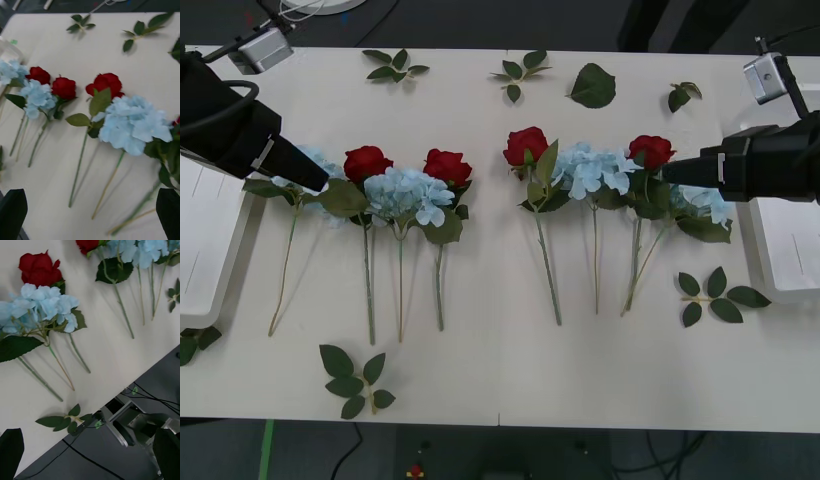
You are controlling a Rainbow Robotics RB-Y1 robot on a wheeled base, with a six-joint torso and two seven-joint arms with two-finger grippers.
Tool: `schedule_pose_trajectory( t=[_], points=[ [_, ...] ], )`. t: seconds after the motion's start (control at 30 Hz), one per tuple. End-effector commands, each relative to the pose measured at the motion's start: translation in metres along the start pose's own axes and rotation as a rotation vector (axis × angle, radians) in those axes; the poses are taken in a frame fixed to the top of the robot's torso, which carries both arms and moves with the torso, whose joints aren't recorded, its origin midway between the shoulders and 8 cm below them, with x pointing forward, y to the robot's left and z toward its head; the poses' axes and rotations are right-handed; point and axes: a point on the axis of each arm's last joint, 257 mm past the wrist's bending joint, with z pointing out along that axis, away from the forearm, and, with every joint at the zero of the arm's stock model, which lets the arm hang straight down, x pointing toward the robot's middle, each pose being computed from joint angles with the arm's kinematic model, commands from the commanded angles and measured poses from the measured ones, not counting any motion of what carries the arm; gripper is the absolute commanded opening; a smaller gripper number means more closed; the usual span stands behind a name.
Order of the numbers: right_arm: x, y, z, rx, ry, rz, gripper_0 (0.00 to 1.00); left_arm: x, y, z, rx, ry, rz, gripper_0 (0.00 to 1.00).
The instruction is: Place the red flowers into the right box and the blue flowers into the left box. If a person shows an open palm, hand one flower to the person first, then continue sorting.
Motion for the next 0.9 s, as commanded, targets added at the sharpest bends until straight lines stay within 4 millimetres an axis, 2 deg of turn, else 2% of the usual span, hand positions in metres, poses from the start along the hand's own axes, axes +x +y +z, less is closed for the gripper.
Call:
schedule_pose_trajectory(
  t=[0.03,0.27,0.53,0.8,0.87,0.9],
  points=[
    [0.016,-0.017,-0.009,0.119,0.113,0.130,1.00,0.002,0.029,-0.013,-0.133,-0.008,-0.077,1.00],
    [0.044,-0.039,-0.003,0.280,0.232,0.298,1.00,0.027,0.078,0.017,-0.223,0.004,-0.186,1.00],
    [0.056,-0.055,0.031,0.397,0.236,0.446,1.00,0.055,0.130,0.057,-0.300,-0.008,-0.218,1.00],
    [0.070,-0.076,0.058,0.496,0.187,0.572,1.00,0.056,0.177,0.077,-0.403,-0.044,-0.175,1.00],
    [0.074,-0.082,0.064,0.512,0.172,0.607,1.00,0.052,0.200,0.088,-0.436,-0.089,-0.165,1.00],
    [0.074,-0.082,0.064,0.512,0.172,0.607,1.00,0.052,0.200,0.088,-0.436,-0.089,-0.165,1.00]
  ],
)
